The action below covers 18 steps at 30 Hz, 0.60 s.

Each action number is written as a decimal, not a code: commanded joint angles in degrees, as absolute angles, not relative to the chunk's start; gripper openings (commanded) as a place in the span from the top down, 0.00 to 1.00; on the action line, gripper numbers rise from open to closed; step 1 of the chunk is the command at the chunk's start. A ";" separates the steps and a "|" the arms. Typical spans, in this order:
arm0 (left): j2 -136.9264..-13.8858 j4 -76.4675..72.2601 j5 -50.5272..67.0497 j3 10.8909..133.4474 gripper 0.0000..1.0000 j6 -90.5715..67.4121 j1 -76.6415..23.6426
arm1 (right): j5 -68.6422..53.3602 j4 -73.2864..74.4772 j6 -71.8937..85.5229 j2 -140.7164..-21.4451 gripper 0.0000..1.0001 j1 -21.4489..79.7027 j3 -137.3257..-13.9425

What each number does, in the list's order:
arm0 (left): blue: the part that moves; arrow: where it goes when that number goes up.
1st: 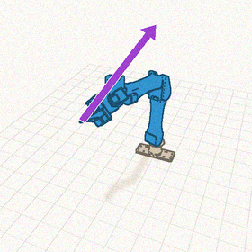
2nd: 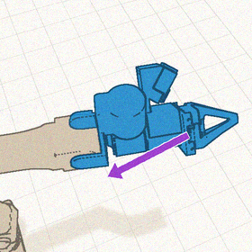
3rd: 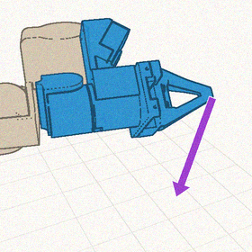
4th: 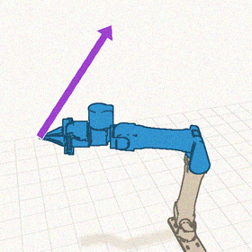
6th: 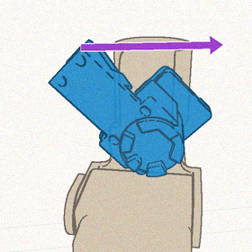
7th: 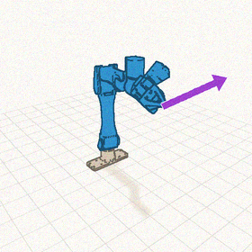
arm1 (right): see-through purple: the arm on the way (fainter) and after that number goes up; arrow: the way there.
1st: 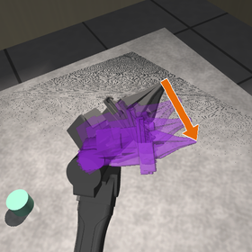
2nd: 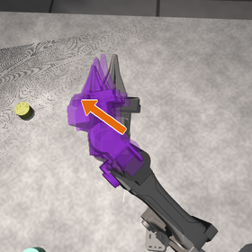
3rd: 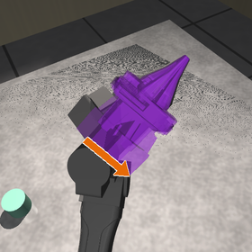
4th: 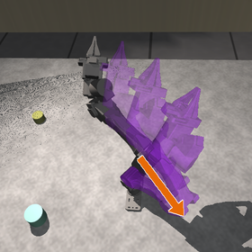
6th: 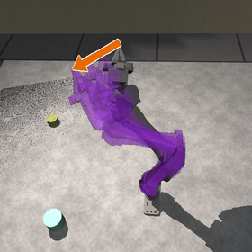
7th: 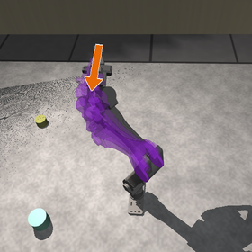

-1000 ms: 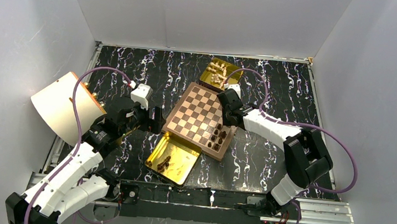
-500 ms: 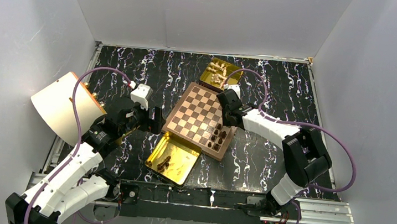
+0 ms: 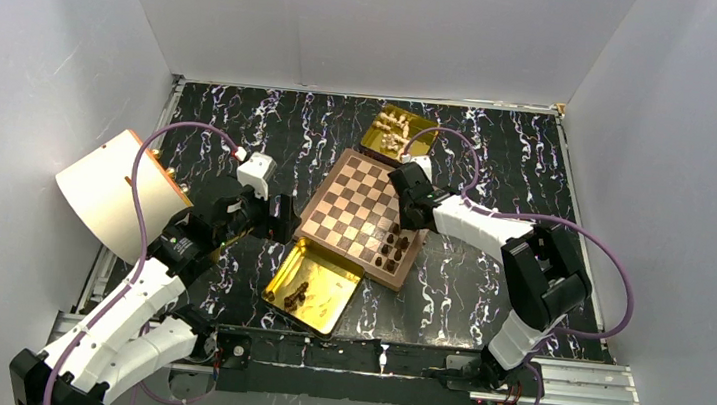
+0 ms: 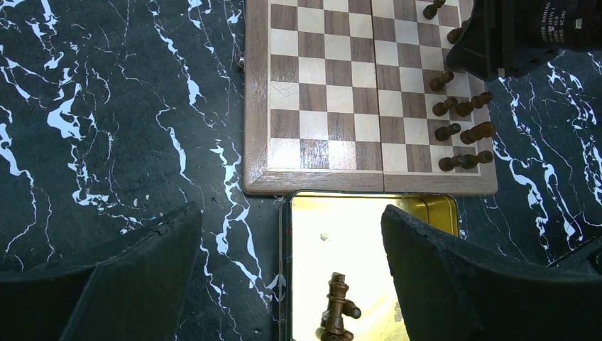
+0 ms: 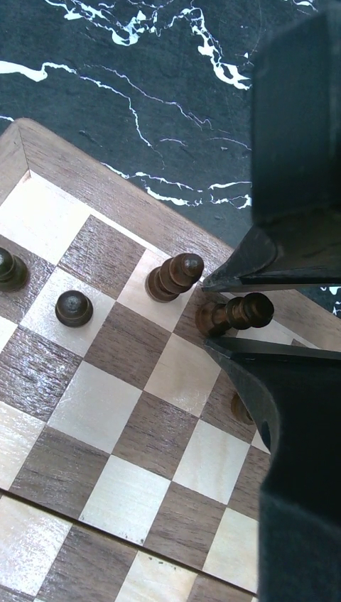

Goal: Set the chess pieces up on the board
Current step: Place the chess piece on the chessboard.

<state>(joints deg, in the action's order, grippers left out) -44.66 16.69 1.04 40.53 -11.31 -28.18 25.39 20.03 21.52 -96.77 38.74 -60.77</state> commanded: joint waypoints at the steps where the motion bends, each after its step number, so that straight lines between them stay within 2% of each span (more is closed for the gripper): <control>1: -43.21 15.56 1.98 40.26 0.06 -10.72 -27.86 | 27.06 20.07 23.21 -97.03 0.62 38.51 -62.95; 15: -43.94 15.57 1.38 40.16 0.06 -10.72 -27.86 | 27.01 22.01 24.20 -95.95 0.62 38.50 -63.43; 18: -44.49 15.98 0.80 40.32 0.07 -11.74 -27.86 | 26.64 23.84 24.69 -95.12 0.57 38.50 -64.15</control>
